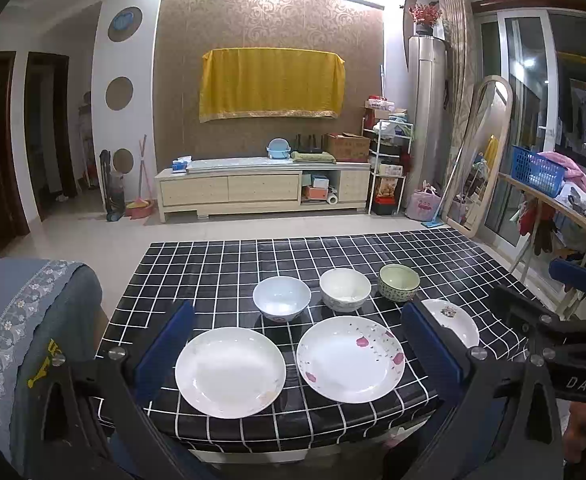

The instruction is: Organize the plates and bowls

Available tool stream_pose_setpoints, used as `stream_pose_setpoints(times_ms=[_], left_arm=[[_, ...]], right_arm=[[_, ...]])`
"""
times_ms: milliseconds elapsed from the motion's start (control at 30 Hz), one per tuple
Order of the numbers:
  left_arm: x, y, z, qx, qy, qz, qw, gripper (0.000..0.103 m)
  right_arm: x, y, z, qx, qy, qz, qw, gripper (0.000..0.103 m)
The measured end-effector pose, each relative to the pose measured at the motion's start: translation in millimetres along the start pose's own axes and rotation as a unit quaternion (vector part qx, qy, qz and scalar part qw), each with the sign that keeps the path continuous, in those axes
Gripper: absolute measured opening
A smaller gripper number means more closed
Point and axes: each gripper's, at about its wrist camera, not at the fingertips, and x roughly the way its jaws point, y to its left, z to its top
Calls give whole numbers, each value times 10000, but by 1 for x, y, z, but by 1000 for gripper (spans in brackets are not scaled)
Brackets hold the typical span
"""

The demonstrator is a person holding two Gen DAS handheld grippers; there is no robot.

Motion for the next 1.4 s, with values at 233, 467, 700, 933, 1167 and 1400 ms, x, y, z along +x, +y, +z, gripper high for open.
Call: stream_pose_setpoints(times_ms=[233,467,700,933,1167,1400], left_arm=[[2,1,3,9,38,37,10000,102],[6,9,11,-29,51,54,10000,102],[9,28,22,-67,42,209,9998,102],[21,67,27,-224,205,576,9979,102],[70,124,13,-788,904,660,9906,102],[134,159,-18,-1112,1834,804,9734,102]], right_arm=[[3,0,2,-14,12,-2,10000,103],[11,4,11,-69,34,122,9999,103],[24,18,23,-111,-84,369,9992,103],[57,42,38,-162,-11,654,9977,103],[113,79,37,-381,381,1090,9926,103],[184,110,22,-471,1256,1435,9805,103]])
